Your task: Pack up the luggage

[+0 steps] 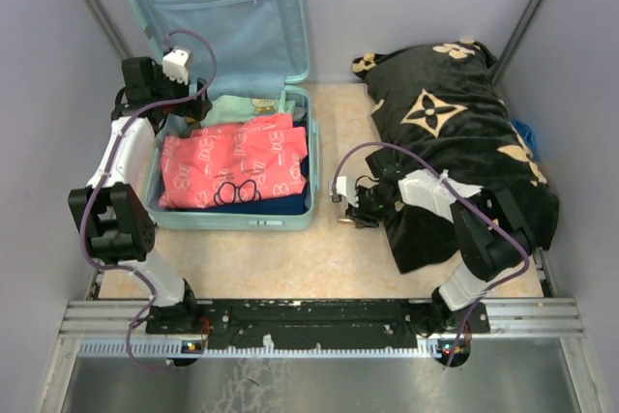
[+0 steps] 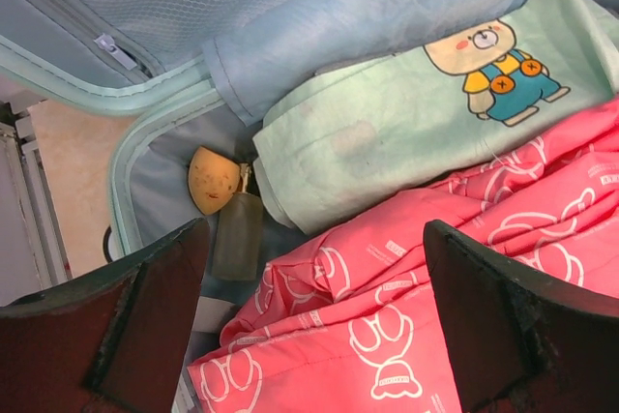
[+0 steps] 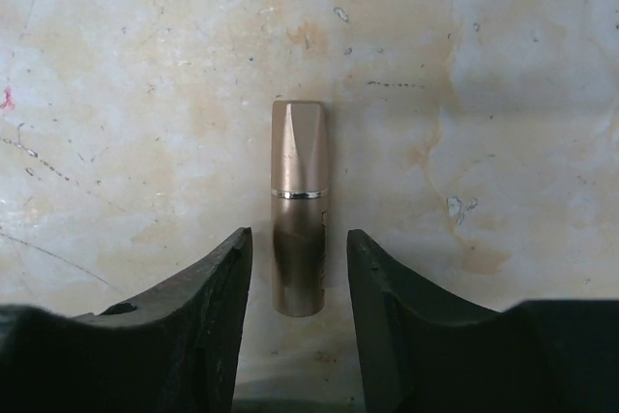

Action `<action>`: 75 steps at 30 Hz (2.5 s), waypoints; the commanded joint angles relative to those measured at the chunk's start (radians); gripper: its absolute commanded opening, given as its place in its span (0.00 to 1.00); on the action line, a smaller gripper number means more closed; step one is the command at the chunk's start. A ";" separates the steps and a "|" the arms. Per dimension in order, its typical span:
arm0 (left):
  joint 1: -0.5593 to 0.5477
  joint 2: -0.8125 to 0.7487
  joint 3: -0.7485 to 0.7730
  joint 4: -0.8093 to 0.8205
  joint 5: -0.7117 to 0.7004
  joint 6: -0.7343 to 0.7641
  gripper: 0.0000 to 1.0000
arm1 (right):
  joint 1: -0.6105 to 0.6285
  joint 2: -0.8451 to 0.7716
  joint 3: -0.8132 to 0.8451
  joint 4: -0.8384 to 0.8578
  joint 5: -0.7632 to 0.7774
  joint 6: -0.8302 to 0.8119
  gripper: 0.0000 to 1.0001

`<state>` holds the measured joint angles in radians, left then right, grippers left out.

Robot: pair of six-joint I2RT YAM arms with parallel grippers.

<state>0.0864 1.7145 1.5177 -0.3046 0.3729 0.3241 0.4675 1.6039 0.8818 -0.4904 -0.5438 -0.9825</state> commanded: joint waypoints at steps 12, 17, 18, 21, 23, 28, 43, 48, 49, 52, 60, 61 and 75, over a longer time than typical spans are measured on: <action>-0.004 -0.065 0.016 -0.032 0.081 0.062 1.00 | -0.028 -0.098 0.079 0.059 0.022 0.085 0.11; -0.005 -0.062 0.051 -0.006 0.088 0.041 1.00 | -0.114 -0.101 0.206 0.041 -0.066 0.184 0.08; -0.005 -0.060 0.066 -0.002 0.092 0.033 1.00 | -0.133 -0.101 0.237 0.034 -0.093 0.209 0.08; -0.005 -0.057 0.127 0.017 0.107 0.054 1.00 | -0.195 -0.102 0.344 0.021 -0.215 0.315 0.06; -0.005 -0.061 0.156 0.054 0.112 0.051 1.00 | -0.228 -0.107 0.395 0.073 -0.277 0.421 0.06; -0.009 -0.056 0.224 0.107 0.248 -0.037 1.00 | -0.250 -0.131 0.441 0.419 -0.337 0.771 0.04; -0.271 -0.073 0.076 0.627 0.557 -0.641 0.91 | -0.232 0.005 0.544 1.209 -0.251 1.605 0.00; -0.376 -0.011 0.125 0.747 0.578 -0.742 0.89 | -0.193 0.005 0.537 1.262 -0.254 1.644 0.00; -0.387 -0.001 0.140 0.757 0.578 -0.753 0.89 | -0.184 0.002 0.531 1.262 -0.258 1.644 0.00; -0.417 0.018 0.161 0.802 0.592 -0.758 0.87 | -0.162 -0.015 0.502 1.268 -0.259 1.640 0.00; -0.440 0.043 0.196 0.838 0.591 -0.798 0.78 | -0.099 -0.044 0.457 1.258 -0.277 1.600 0.00; -0.441 0.045 0.199 0.838 0.590 -0.805 0.77 | -0.094 -0.043 0.454 1.260 -0.277 1.601 0.00; -0.458 0.009 0.082 0.901 0.592 -0.890 0.43 | -0.037 -0.009 0.488 1.276 -0.222 1.562 0.00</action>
<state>-0.3649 1.7508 1.6226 0.5472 0.9565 -0.5423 0.4152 1.6165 1.3331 0.7143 -0.7925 0.6006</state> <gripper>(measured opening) 0.503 0.223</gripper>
